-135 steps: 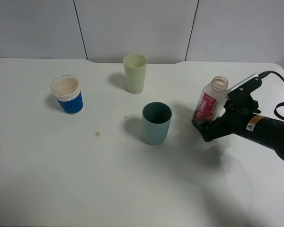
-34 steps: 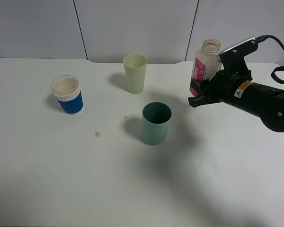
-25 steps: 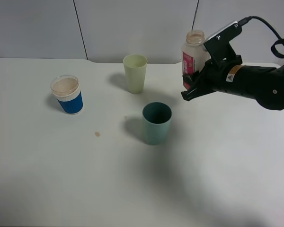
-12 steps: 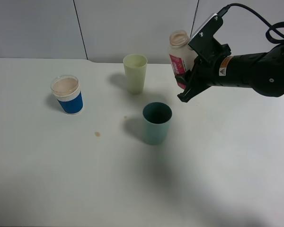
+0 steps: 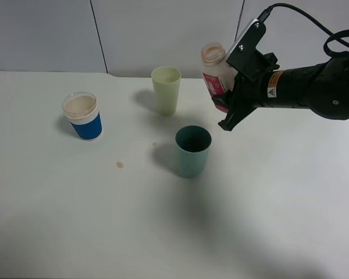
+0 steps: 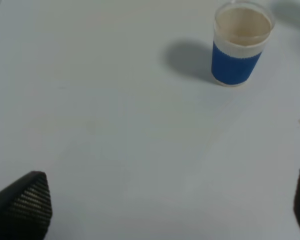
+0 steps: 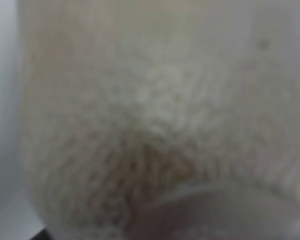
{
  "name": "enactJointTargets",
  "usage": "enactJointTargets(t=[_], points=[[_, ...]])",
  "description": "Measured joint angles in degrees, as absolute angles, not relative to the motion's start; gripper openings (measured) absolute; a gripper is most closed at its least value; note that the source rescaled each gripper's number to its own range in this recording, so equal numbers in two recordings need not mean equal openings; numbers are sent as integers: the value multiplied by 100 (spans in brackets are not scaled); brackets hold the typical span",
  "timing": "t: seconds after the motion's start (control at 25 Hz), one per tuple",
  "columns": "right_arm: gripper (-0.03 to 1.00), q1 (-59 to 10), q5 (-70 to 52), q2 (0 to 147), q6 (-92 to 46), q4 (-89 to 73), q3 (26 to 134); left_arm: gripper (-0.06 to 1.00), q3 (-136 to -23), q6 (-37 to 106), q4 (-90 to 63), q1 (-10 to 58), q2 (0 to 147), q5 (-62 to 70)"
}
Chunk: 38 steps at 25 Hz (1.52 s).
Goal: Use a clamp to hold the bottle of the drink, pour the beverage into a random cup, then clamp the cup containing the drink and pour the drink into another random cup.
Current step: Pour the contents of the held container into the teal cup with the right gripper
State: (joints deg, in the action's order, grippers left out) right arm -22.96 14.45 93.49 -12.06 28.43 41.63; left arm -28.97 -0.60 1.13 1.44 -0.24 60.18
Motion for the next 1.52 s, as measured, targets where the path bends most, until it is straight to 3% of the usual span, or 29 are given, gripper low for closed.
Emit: enactJointTargets(t=[0.2,0.76,1.52], points=[[2,-2296,782,9180,-1114,3566,4163,94,-2897,-60,113,144,-24,6018],[2,-2296,582,8943,-107,5050,4164,94,-2897,-60,113,144,-24,6018],[2,-2703,-271,8926,-300,5796,4169,94,-2897,-60,113,144,-24,6018]])
